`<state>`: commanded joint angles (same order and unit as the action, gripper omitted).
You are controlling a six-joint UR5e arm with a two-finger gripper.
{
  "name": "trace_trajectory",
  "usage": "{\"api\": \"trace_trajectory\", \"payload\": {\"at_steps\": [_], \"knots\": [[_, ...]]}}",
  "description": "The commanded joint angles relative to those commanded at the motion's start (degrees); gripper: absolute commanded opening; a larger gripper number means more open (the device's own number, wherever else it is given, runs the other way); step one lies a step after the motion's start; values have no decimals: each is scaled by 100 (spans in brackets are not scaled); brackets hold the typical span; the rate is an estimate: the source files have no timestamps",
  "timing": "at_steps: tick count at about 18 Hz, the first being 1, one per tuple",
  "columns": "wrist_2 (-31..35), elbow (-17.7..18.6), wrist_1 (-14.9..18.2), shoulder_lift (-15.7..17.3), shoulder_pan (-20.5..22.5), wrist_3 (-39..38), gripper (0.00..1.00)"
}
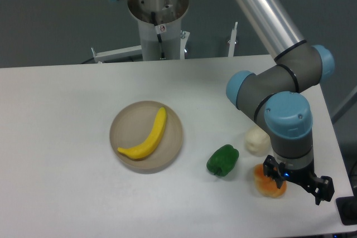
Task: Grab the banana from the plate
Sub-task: 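Raise the open gripper and move it toward the banana on the plate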
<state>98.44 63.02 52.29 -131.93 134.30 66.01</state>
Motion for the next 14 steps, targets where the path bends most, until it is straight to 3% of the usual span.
{"api": "trace_trajectory", "payload": {"at_steps": [5,9,14], "knots": [[9,140,9,167,-9,-79,100],[-70,562,53,518,-26,-97,100],[-123,1352,123,1080,-70,-342,100]]}}
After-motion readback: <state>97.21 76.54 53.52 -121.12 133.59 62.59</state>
